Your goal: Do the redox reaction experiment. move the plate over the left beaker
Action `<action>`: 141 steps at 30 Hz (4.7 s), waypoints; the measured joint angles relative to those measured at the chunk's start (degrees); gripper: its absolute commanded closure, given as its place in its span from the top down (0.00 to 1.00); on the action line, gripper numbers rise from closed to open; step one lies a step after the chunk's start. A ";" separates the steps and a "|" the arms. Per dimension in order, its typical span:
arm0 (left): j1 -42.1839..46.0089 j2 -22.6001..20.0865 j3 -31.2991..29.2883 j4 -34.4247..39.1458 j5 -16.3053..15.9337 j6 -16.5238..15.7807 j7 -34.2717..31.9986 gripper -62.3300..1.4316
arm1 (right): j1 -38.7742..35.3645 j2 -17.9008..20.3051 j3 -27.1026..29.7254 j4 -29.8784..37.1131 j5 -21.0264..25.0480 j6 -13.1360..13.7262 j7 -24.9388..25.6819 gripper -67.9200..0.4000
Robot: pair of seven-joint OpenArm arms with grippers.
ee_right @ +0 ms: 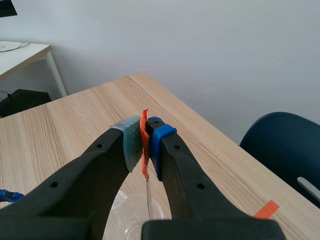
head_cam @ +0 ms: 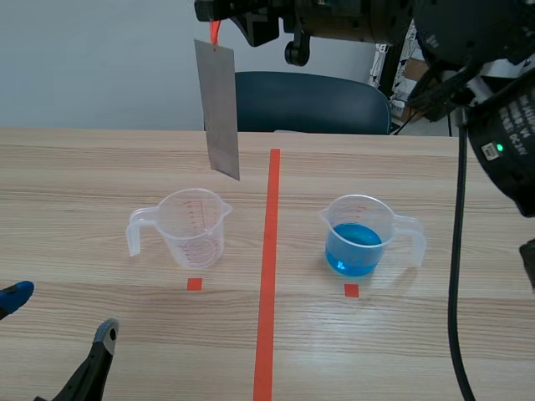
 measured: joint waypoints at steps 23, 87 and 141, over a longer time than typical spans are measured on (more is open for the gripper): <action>0.00 0.00 0.00 0.00 0.00 0.00 0.20 1.00 | 7.48 -0.04 -8.98 -9.86 -0.37 -2.58 5.51 0.01; 0.00 0.00 0.00 0.00 0.00 0.00 0.20 1.00 | 11.54 -0.66 -12.98 -9.86 5.68 -7.32 0.81 0.01; -0.02 0.00 0.00 0.00 0.02 0.00 4.07 1.00 | 11.54 -0.66 -12.98 -9.86 5.70 -7.32 0.81 0.01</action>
